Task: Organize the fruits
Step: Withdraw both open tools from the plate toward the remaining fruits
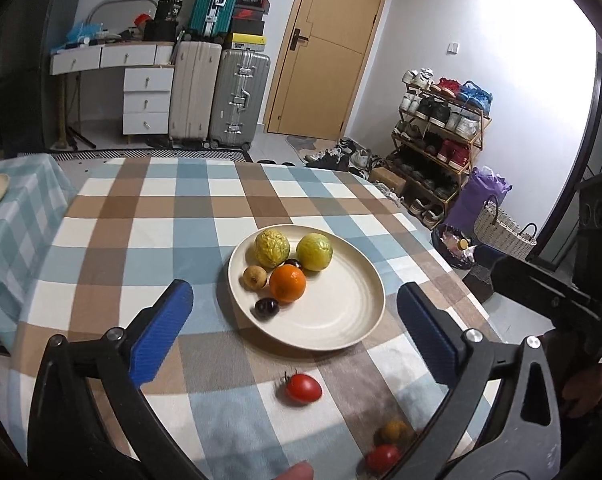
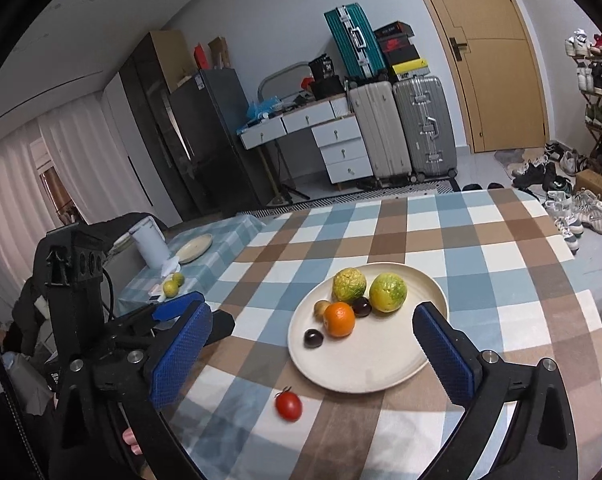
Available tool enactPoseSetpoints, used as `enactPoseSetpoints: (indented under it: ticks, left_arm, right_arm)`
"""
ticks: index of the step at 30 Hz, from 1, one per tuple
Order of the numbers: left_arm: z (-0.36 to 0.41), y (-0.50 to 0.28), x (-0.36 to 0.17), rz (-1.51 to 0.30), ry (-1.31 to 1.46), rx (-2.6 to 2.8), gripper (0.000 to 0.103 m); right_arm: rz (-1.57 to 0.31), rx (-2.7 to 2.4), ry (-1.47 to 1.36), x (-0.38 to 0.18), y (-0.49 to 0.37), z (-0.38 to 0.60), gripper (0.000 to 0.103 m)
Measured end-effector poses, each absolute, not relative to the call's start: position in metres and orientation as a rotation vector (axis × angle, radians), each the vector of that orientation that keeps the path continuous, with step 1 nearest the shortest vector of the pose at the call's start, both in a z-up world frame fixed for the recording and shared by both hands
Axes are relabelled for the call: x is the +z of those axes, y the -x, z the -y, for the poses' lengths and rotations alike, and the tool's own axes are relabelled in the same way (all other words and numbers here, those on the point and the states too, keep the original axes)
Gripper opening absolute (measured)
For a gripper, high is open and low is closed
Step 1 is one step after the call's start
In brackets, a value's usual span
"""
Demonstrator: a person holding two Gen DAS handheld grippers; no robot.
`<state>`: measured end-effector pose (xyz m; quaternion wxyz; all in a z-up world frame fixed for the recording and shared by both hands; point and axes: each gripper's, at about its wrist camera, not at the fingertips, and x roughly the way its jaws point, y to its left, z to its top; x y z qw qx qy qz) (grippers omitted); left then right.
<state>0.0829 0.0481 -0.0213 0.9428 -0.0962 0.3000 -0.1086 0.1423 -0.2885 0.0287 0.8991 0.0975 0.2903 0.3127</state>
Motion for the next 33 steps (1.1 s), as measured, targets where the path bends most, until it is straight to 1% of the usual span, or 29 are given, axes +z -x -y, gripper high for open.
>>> enactPoseSetpoints:
  ticks: [6,14,19,29,33]
  left_arm:
    - [-0.038,-0.046,-0.01,-0.609,0.165,-0.202,0.102]
    - [-0.02,-0.006,-0.016,-0.628,0.14,-0.216,0.102]
    - [-0.009,0.003,-0.03,-0.637,0.128,-0.234,0.102]
    - [0.003,0.003,-0.077,-0.749,0.129,-0.257,0.102]
    - [0.001,-0.003,-0.087,-0.779,0.141,-0.26,0.102]
  right_arm:
    - [-0.587,0.631,-0.199,0.031,-0.109,0.302,0.103]
    - [-0.609,0.603,-0.216,0.016,-0.074,0.322,0.103]
    - [-0.646,0.595,-0.192,0.0,-0.056,0.328,0.103]
    - [-0.774,0.597,-0.188,-0.055,-0.035,0.334,0.103]
    - [-0.81,0.601,-0.178,-0.071,-0.034,0.332,0.103]
